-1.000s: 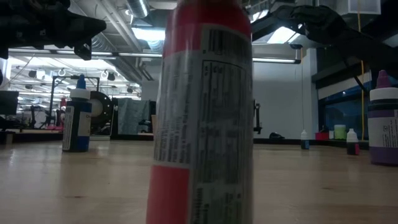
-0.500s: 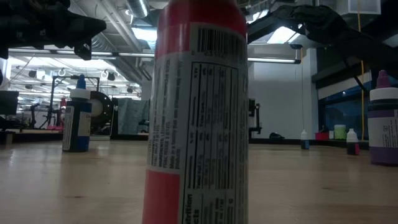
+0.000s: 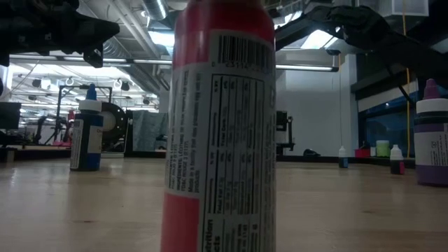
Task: Pick & Place food coloring
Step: Put the brown food coloring bottle into the yellow bin, then put the small blue food coloring bottle into the yellow bin
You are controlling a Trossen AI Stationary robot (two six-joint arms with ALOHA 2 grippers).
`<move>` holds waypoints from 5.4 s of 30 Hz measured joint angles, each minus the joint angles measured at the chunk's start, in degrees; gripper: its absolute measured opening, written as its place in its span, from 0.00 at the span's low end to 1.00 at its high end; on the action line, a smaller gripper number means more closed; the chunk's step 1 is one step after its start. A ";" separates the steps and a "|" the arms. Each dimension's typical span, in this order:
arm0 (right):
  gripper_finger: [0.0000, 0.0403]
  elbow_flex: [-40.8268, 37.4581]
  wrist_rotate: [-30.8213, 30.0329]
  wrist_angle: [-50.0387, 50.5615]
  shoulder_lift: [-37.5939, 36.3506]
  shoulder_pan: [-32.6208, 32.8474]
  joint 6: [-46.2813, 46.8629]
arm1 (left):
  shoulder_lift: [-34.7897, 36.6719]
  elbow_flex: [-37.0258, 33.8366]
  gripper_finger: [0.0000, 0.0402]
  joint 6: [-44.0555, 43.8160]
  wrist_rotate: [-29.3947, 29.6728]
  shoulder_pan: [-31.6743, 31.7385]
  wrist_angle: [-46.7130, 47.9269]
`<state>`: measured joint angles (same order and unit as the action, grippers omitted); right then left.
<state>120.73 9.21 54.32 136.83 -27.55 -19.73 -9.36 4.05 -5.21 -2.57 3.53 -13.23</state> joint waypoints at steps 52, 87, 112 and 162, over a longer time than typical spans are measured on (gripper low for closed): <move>0.41 0.00 0.74 -2.30 -0.11 0.00 0.45 | -0.01 0.00 0.03 0.00 0.01 0.00 0.01; 0.42 3.05 5.95 25.28 -23.70 -2.55 8.48 | 0.01 0.00 0.02 0.00 0.02 0.00 0.02; 0.65 -74.41 -2.71 -7.92 -69.01 -5.66 23.92 | 0.00 0.00 0.03 0.00 0.02 0.00 0.02; 0.70 -85.37 -10.25 -26.60 -57.96 -9.38 34.40 | 0.01 0.00 0.02 0.00 0.02 0.00 0.00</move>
<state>35.36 -1.04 27.73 78.87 -36.93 14.67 -9.35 4.05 -5.21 -2.55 3.53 -13.23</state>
